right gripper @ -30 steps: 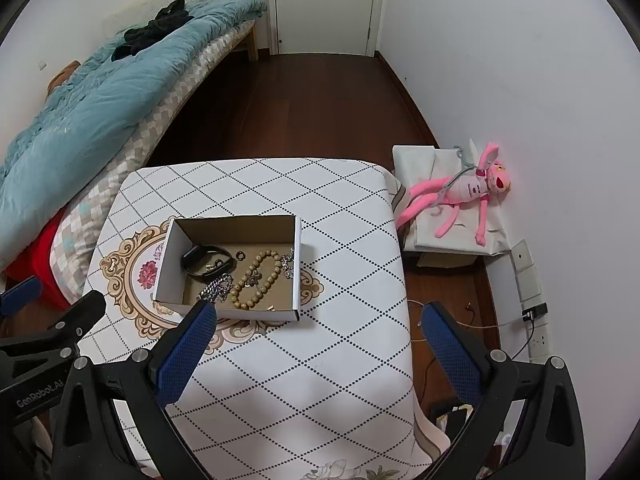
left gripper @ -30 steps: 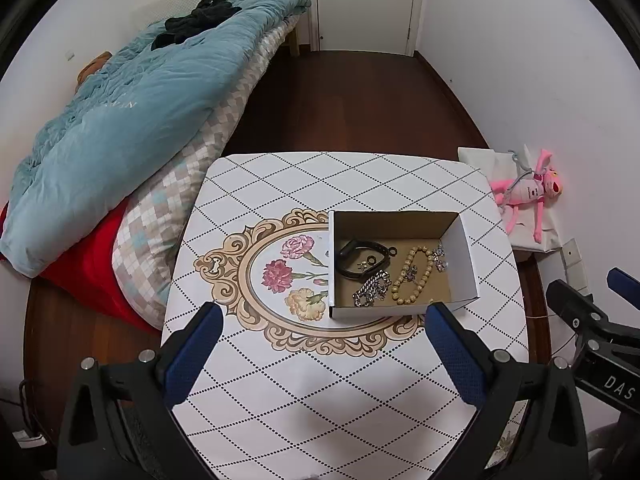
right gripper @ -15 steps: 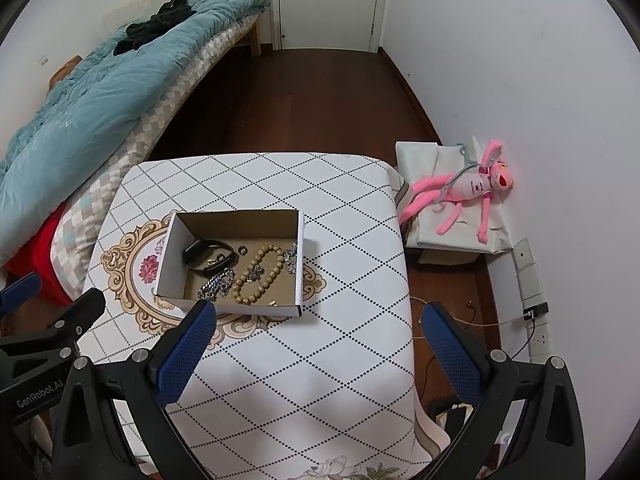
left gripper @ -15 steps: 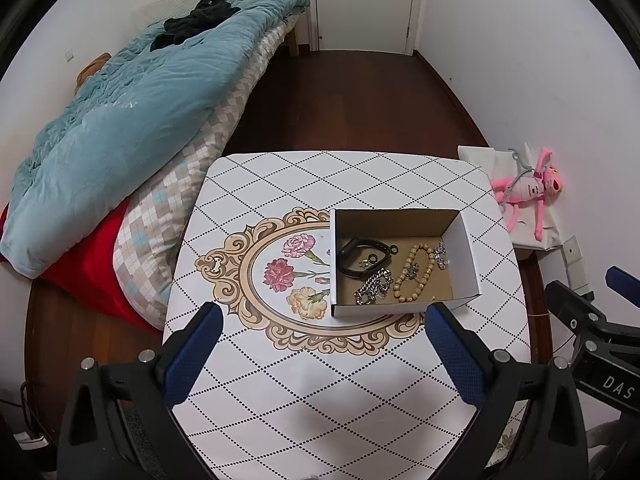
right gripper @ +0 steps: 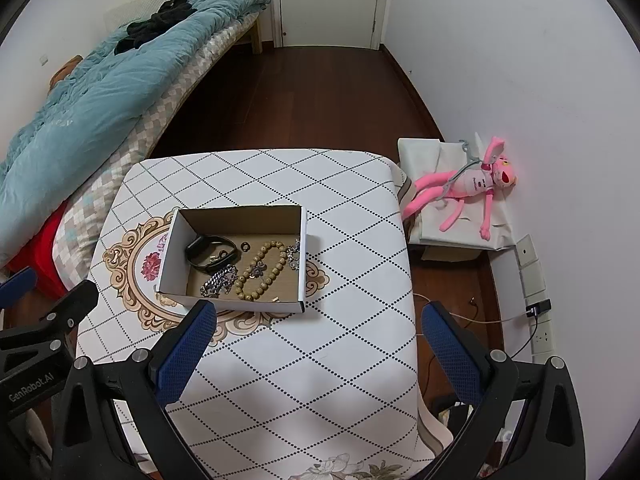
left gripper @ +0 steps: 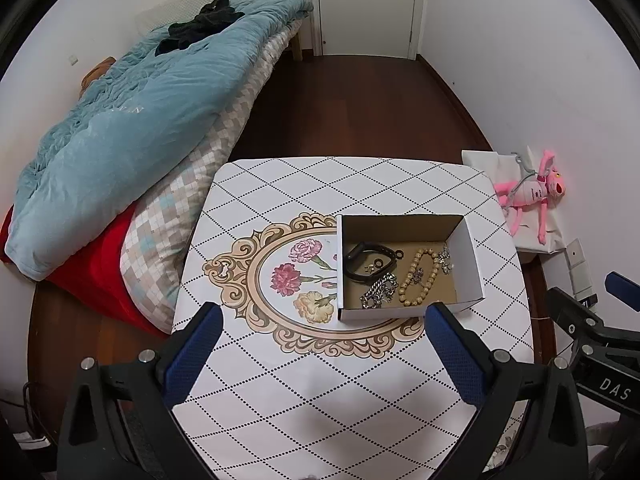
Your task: Organize jewelry
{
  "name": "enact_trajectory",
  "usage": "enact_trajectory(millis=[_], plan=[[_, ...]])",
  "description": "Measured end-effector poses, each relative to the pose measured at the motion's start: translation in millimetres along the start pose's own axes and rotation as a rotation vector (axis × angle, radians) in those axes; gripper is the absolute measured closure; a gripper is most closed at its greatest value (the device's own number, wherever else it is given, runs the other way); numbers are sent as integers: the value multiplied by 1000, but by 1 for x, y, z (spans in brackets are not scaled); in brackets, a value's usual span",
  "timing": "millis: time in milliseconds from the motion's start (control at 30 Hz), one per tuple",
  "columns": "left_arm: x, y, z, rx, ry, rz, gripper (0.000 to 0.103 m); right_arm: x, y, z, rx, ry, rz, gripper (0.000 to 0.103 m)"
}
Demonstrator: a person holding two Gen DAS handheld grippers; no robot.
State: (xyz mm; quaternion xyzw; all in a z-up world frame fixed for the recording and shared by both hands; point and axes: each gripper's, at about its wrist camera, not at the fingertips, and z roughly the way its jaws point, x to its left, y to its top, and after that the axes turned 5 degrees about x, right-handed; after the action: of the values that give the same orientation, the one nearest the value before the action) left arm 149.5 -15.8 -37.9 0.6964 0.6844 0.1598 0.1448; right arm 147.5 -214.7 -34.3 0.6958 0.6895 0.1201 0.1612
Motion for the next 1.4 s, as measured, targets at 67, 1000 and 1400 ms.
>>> enact_trajectory(millis=[67,1000,1400], plan=[[0,0,0,0,0,0,0,2,0,-1,-1,-1,-1,0],[2,-4,3,12,-4,-3,0,1,0,-2,8,-4,-13,0],[3,-5,3,12,-5,-5,0,-1,-1,0,15,-10,-20,0]])
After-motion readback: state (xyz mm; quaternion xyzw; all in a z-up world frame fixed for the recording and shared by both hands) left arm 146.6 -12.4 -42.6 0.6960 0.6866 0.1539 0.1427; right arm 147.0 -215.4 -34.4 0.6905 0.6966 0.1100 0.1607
